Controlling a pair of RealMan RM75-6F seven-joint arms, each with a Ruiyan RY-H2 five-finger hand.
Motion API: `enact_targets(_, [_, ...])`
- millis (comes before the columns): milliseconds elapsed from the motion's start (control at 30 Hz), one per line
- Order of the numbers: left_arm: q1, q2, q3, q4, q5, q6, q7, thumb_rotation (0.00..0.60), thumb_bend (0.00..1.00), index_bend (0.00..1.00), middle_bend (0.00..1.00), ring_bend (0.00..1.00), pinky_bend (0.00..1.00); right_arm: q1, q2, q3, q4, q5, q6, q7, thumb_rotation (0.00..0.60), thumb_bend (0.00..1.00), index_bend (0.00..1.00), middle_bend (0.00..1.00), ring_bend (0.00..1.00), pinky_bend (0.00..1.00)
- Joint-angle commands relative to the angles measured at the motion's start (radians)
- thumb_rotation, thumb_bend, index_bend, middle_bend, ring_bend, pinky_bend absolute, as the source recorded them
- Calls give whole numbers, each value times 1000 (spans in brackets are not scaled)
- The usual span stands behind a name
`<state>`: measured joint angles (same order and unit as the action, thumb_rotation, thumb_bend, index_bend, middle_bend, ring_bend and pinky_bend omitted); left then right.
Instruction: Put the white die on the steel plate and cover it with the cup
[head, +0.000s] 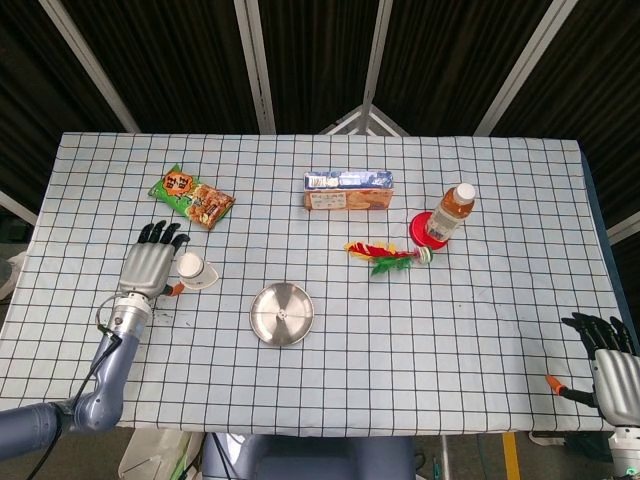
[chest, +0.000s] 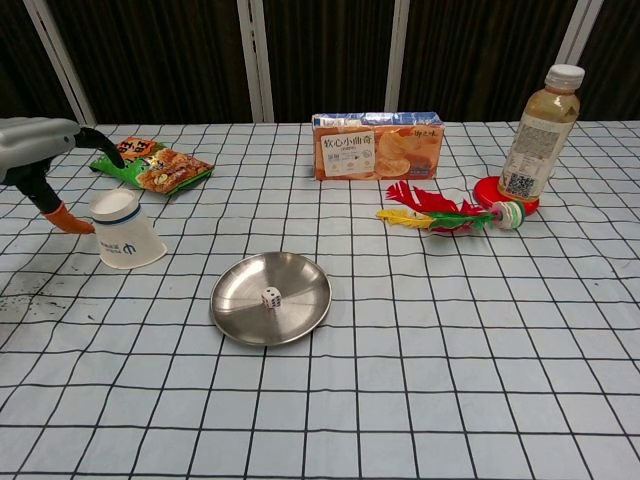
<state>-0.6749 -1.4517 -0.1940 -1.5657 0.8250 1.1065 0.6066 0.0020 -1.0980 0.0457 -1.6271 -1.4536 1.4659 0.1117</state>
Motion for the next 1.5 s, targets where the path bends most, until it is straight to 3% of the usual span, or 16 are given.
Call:
enact_targets(33, [-14,-18,-7,14,-15,0,15,600,312,229,103,8,35,0,2,0,0,0,-1,0,600,96,224,188,126,0])
enact_targets(367, [-40,-58,-3,37,-38,-9,43,600,355,274,166,37,60,0,3,0,2,1,-2,3,600,96,224,188,126,0])
enact_targets(700, [-42,-65,2,39,-26,4,37,600,390,318,288,150,182,-1,3,0,3,0,-1,6,600,96,224,188,126,0])
enact_targets(1267, [-42,-65,12,49,-31,-3,33,600,391,329,294,201,225,-1,3,1,5,7,-5,5,600,96,224,188,126,0])
enact_targets(1500, [-42,-66,14,46,-24,8,35,600,405,336,363,296,304,-1,4,0,5,3,-4,9,600,96,224,188,126,0])
